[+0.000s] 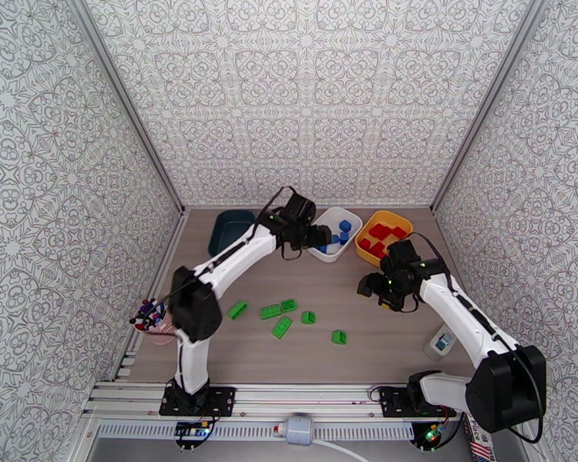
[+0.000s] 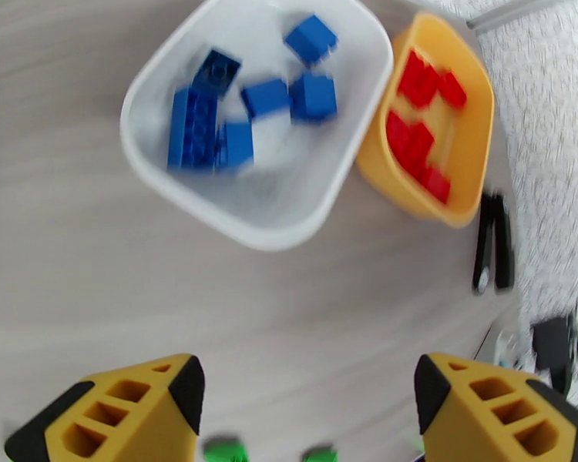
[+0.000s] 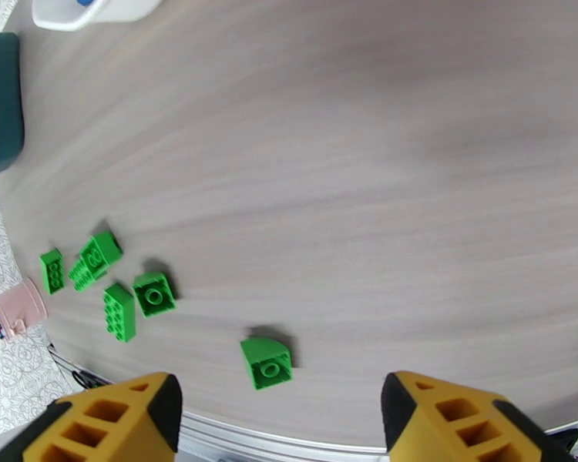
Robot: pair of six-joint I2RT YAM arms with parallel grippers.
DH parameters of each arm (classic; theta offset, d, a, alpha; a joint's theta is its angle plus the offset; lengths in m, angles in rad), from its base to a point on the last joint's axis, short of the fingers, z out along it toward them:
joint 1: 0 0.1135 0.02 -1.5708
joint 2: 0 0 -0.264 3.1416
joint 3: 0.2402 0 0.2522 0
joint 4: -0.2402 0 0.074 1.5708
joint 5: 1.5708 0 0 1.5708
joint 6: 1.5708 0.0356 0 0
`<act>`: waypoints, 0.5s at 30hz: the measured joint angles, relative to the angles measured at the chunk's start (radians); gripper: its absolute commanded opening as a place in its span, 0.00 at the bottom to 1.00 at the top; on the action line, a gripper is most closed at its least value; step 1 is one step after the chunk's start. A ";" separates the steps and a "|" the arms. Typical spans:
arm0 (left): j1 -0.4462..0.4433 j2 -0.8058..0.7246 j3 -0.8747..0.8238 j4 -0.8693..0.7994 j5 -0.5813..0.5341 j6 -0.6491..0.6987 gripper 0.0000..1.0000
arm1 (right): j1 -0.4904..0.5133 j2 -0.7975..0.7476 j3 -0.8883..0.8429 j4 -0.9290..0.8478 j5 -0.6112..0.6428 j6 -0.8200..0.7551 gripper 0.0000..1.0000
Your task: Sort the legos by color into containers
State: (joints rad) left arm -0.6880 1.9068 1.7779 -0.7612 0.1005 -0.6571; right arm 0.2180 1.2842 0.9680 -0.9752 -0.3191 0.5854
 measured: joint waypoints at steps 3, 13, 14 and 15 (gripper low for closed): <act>-0.043 -0.027 -0.087 -0.005 -0.043 0.008 0.77 | 0.022 -0.017 -0.060 0.019 0.000 0.014 0.73; -0.207 -0.133 -0.337 -0.023 -0.098 0.112 0.82 | 0.080 -0.059 -0.158 0.024 0.018 0.044 0.74; -0.221 -0.157 -0.359 -0.023 -0.097 0.120 0.82 | 0.080 -0.072 -0.160 0.016 0.027 0.043 0.75; -0.235 -0.184 -0.381 -0.021 -0.096 0.130 0.83 | 0.080 -0.085 -0.160 0.007 0.033 0.043 0.75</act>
State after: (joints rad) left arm -0.9226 1.7229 1.3964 -0.7826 0.0048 -0.5266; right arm 0.2977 1.1992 0.8082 -0.9684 -0.2859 0.6289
